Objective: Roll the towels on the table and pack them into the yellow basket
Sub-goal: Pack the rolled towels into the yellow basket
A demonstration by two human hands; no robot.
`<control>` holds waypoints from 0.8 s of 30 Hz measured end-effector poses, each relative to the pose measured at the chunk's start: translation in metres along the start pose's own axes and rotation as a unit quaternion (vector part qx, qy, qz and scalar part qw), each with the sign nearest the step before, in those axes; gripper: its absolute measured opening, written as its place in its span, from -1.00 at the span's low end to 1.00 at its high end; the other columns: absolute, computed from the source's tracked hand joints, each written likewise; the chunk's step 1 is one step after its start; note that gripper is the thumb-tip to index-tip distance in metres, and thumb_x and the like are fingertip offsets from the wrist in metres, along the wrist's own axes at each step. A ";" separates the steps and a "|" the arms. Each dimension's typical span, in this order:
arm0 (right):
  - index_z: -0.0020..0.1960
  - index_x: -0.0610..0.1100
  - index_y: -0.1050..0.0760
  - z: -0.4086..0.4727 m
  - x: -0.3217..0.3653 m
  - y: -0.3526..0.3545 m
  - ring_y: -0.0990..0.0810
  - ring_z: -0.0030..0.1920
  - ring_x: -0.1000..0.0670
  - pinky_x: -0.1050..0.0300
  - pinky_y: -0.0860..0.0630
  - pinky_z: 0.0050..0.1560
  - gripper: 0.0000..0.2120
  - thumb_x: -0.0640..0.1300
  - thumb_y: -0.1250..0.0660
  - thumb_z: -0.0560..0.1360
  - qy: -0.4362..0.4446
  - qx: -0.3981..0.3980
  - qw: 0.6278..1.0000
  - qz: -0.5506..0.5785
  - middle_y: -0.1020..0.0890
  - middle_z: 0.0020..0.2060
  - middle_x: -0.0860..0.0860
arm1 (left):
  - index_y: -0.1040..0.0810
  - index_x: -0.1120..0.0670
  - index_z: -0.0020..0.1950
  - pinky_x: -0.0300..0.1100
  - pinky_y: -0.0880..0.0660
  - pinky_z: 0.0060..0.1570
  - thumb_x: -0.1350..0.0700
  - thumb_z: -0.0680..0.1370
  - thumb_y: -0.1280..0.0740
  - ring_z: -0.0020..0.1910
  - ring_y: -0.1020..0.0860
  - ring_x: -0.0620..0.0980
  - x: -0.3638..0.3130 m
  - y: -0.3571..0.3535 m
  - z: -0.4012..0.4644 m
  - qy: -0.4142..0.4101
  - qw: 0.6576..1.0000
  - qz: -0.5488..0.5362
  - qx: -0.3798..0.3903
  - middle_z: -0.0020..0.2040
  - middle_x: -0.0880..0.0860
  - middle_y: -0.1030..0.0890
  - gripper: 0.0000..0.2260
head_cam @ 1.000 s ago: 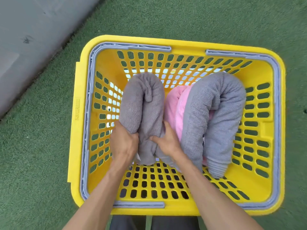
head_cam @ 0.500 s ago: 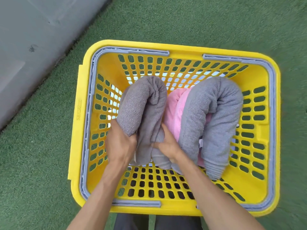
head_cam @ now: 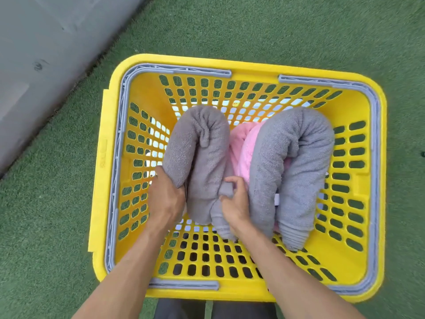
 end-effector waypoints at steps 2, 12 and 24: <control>-0.01 -0.06 -0.43 0.003 0.001 -0.015 -0.49 -0.03 0.00 0.30 -0.39 0.02 -0.56 -0.52 -0.22 0.29 0.008 -0.035 0.998 -0.047 -0.52 -0.06 0.02 | -0.22 0.15 0.25 -0.02 -0.43 -0.25 0.05 0.46 -0.33 -0.09 -0.55 0.24 0.002 -0.013 0.007 0.021 0.999 0.012 0.031 0.01 0.19 -0.55 -0.55; 0.35 0.02 0.00 -0.001 0.016 -0.011 -0.58 -0.02 -0.22 -0.09 -0.54 -0.04 -0.22 -0.08 -0.49 0.39 0.009 0.216 0.843 -0.492 -0.54 -0.03 -0.14 | -0.24 0.14 0.26 -0.06 -0.38 -0.24 0.09 0.45 -0.32 -0.19 -0.46 0.14 0.008 -0.005 0.007 0.006 0.998 0.048 0.035 -0.04 0.15 -0.54 -0.55; 0.23 0.12 -0.11 -0.011 0.000 -0.024 -0.59 -0.19 -0.25 -0.13 -0.57 -0.15 -0.41 -0.36 -0.25 0.40 -0.014 0.077 0.955 -0.286 -0.57 -0.17 -0.16 | -0.17 0.20 0.35 0.00 -0.43 -0.18 0.04 0.43 -0.39 -0.04 -0.55 0.27 0.014 -0.014 0.009 0.022 0.996 0.062 0.052 0.02 0.22 -0.56 -0.39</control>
Point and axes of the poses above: each hand's wrist, its own z-axis towards the middle knuckle, its own y-axis out of the back of the hand, x = y × z, the point moved 3 cm from there along z, towards the middle knuckle
